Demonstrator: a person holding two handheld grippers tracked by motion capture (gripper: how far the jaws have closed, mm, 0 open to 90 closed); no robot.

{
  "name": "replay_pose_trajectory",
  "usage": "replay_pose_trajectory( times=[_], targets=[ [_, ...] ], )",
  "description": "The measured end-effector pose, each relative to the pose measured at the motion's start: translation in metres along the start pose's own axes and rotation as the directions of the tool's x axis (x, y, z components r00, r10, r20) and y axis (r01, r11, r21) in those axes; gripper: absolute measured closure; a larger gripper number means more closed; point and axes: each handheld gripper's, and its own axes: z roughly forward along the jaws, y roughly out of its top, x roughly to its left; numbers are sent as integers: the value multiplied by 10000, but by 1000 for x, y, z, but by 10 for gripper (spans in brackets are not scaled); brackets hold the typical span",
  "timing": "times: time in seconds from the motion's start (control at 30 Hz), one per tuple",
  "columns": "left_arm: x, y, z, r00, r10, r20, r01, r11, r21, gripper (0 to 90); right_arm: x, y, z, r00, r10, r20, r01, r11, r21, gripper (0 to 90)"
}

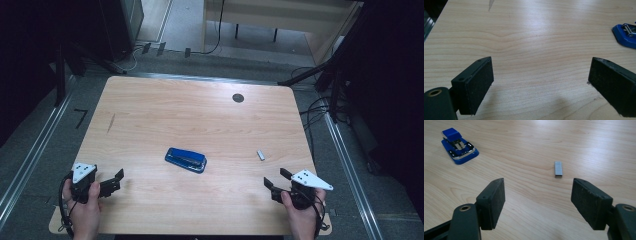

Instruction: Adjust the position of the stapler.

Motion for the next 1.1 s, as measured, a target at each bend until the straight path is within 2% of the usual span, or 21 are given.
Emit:
replay_pose_trajectory(
  times=[0.4, 0.5, 0.73, 0.77, 1.1],
  targets=[
    [0, 0, 0, 10000, 29, -21, -29, 10000, 9, 65, 23, 19, 22, 9980, -472, -422, 475, 9988, 71, 279],
    [0, 0, 0, 10000, 34, -16, -34, 10000, 7, 65, 32, 24, 30, 9955, -756, -575, 766, 9969, 154, 279],
    [0, 0, 0, 10000, 25, -12, -25, 10000, 11, 65, 44, 31, 42, 9917, -980, -830, 1001, 9947, 225, 280],
    [0, 0, 0, 10000, 30, -15, -30, 10000, 9, 65, 48, 33, 46, 9897, -1147, -858, 1171, 9928, 243, 279],
    [0, 0, 0, 10000, 11, -4, -11, 10000, 29, 65, 63, 42, 64, 9847, -1328, -1124, 1371, 9901, 316, 280]
  ],
)
